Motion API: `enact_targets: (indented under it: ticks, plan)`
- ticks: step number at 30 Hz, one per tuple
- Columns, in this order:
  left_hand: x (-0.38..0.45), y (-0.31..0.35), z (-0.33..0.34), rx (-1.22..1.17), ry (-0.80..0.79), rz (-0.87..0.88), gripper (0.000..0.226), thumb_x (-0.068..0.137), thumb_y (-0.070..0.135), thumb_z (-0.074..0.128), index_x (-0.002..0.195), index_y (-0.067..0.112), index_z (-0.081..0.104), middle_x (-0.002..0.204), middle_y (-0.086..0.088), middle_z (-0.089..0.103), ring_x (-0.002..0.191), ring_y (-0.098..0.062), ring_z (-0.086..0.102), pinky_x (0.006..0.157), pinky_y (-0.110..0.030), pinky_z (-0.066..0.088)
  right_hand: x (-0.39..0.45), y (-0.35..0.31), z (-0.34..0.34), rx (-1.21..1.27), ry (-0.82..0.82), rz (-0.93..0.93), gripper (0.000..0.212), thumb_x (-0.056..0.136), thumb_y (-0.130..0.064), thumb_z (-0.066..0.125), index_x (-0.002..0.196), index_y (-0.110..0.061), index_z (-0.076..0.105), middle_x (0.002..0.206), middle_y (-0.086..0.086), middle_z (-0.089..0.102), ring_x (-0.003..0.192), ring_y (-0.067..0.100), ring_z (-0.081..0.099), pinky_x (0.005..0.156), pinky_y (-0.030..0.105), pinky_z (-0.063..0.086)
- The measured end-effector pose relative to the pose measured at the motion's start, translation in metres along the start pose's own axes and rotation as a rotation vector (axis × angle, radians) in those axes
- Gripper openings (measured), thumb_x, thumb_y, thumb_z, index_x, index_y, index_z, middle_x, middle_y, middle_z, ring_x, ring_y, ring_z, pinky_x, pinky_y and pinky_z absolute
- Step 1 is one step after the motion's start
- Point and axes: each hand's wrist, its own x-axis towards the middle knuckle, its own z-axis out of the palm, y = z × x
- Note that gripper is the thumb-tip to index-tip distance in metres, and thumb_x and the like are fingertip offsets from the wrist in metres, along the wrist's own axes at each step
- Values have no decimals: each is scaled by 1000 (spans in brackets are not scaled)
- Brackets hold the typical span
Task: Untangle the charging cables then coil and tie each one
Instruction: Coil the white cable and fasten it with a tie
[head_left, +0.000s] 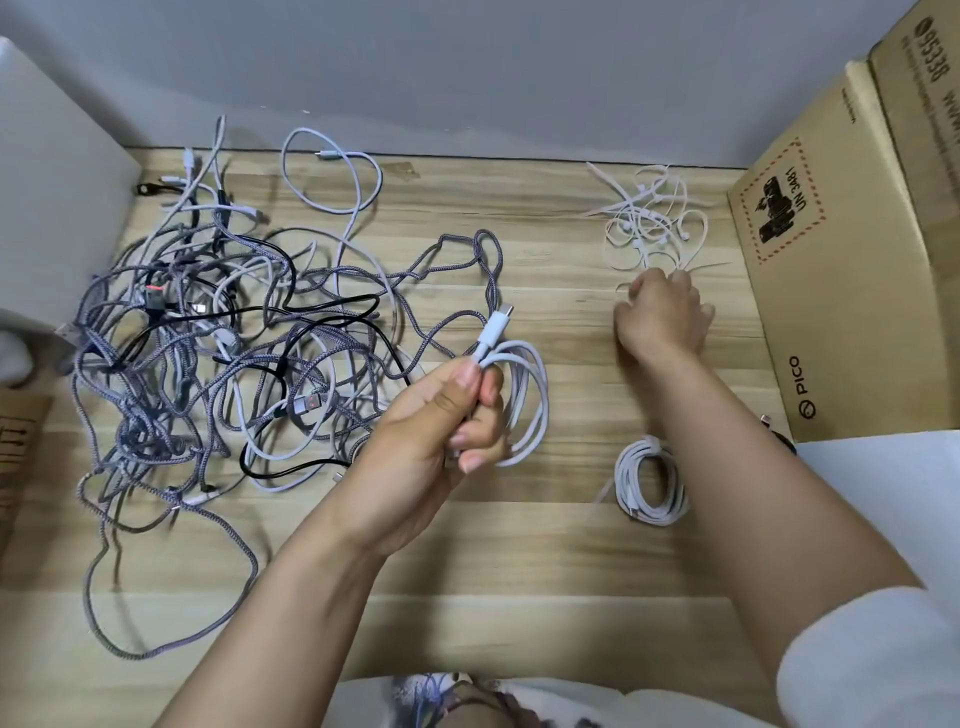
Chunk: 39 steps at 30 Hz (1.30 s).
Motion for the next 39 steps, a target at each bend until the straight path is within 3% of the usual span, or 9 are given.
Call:
enact_targets:
  ticks: [7, 10, 17, 20, 24, 30, 32, 36, 39]
  plan:
    - [-6, 1, 2, 34, 20, -5, 24, 90, 29, 38, 75, 14, 49, 52, 7, 31, 47, -9, 32, 50, -14, 35, -12, 6, 5, -15, -34, -63, 10, 90, -24, 57, 94, -21, 66, 124, 10, 48, 119, 29, 42, 102, 40, 21]
    - [-12, 1, 4, 75, 39, -13, 22, 88, 32, 38, 78, 14, 46, 52, 8, 33, 48, -8, 35, 65, -25, 51, -31, 3, -6, 105, 49, -113, 11, 91, -25, 55, 93, -20, 65, 124, 7, 48, 121, 27, 36, 98, 39, 22]
    - [-34, -1, 8, 130, 99, 28, 20, 86, 34, 40, 80, 15, 44, 52, 9, 33, 46, -6, 34, 69, -34, 57, -120, 10, -46, 657, 246, -234, 15, 92, -9, 53, 87, -24, 50, 95, -10, 53, 108, 22, 48, 96, 39, 34]
    - [-44, -5, 7, 173, 124, 69, 21, 87, 34, 41, 80, 15, 44, 53, 10, 33, 45, -7, 33, 68, -33, 56, -168, 10, -64, 1000, 283, -298, 14, 91, -14, 47, 86, -27, 47, 86, -10, 57, 89, 7, 56, 81, 18, 40]
    - [-57, -9, 5, 225, 156, 113, 22, 92, 33, 44, 80, 14, 44, 52, 10, 33, 44, -5, 32, 62, -28, 56, -217, 4, -78, 1369, 125, -271, 16, 97, -11, 40, 85, -21, 46, 66, -14, 57, 70, 12, 55, 69, 18, 47]
    - [-79, -9, 24, 485, 149, 280, 22, 93, 25, 40, 78, 9, 43, 49, 8, 40, 44, -2, 39, 55, -17, 48, -264, -23, -79, 1731, -403, -92, 18, 97, -3, 37, 85, -8, 48, 56, -3, 48, 45, 8, 47, 47, 18, 43]
    - [-83, -12, 27, 595, 118, 350, 20, 97, 20, 43, 81, 9, 45, 52, 6, 47, 45, -2, 43, 51, -13, 40, -273, -30, -75, 1677, -416, -110, 18, 97, -2, 40, 83, -7, 50, 55, 0, 49, 44, 9, 47, 46, 19, 43]
    - [-91, -18, 22, 838, 67, 419, 36, 90, 42, 43, 86, 7, 43, 59, 7, 50, 50, -12, 47, 53, -33, 43, -284, -36, -74, 1629, -404, -96, 13, 92, 2, 49, 81, -4, 51, 51, 1, 55, 38, 8, 46, 41, 17, 40]
    - [-95, -17, 21, 1016, 107, 454, 17, 90, 35, 41, 80, 22, 38, 57, 11, 53, 50, -5, 47, 55, -23, 42, -289, -32, -73, 1606, -396, -77, 14, 91, -4, 54, 77, -4, 50, 45, 0, 51, 36, 8, 46, 39, 17, 38]
